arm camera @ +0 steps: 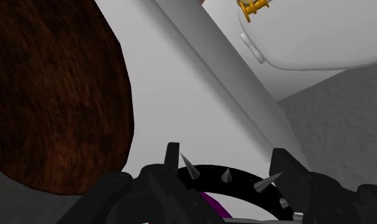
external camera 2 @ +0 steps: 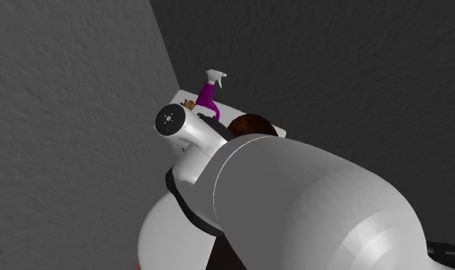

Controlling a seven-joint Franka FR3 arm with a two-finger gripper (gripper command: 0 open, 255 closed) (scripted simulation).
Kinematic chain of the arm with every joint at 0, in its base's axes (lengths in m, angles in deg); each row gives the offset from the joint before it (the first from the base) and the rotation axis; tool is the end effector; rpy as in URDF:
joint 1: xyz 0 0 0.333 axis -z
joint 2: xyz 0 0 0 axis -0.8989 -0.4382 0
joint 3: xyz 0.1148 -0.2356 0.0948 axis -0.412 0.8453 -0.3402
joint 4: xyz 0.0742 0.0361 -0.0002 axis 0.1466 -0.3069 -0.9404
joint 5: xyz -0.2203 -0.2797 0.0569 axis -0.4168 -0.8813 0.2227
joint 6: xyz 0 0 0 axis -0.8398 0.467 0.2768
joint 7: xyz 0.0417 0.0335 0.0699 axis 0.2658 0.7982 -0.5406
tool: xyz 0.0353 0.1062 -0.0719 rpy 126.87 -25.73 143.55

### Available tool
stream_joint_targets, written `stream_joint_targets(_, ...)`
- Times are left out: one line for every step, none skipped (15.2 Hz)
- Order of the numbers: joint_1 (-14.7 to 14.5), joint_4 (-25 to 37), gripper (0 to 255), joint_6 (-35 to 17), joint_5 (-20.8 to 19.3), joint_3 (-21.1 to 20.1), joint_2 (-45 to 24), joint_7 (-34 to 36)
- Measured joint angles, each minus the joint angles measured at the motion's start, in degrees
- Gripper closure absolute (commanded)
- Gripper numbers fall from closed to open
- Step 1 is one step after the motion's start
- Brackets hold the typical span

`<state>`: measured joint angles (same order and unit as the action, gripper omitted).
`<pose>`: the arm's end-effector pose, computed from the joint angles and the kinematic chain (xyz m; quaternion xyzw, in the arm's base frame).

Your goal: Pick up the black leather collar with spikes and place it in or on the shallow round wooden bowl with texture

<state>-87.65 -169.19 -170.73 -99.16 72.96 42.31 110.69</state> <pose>0.4165 0.3695 0.1714 0.9297 0.3446 0.1097 0.0697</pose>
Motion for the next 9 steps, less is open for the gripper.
stream_joint_targets(0.2, -0.2, 255, 0.4, 0.5, -0.3, 0.6, -0.3)
stream_joint_targets(0.5, -0.4, 255, 0.8, 1.0, -0.7, 1.3, -0.9)
stream_joint_targets(0.8, -0.7, 255, 1.2, 1.7, -1.1, 2.1, -1.5)
stream_joint_targets(1.2, -0.9, 255, 1.6, 2.3, -1.5, 2.8, -2.1)
stream_joint_targets(1.4, -0.9, 255, 2.1, 2.9, -1.9, 3.4, -2.6)
stream_joint_targets(1.6, -1.0, 255, 2.6, 3.5, -2.2, 4.0, -3.1)
stream_joint_targets(1.8, -0.9, 255, 3.1, 4.1, -2.6, 4.5, -3.5)
stream_joint_targets(2.0, -1.1, 255, 3.5, 4.7, -2.9, 5.2, -4.0)
stream_joint_targets(2.4, -1.2, 255, 4.0, 5.3, -3.2, 5.8, -4.7)
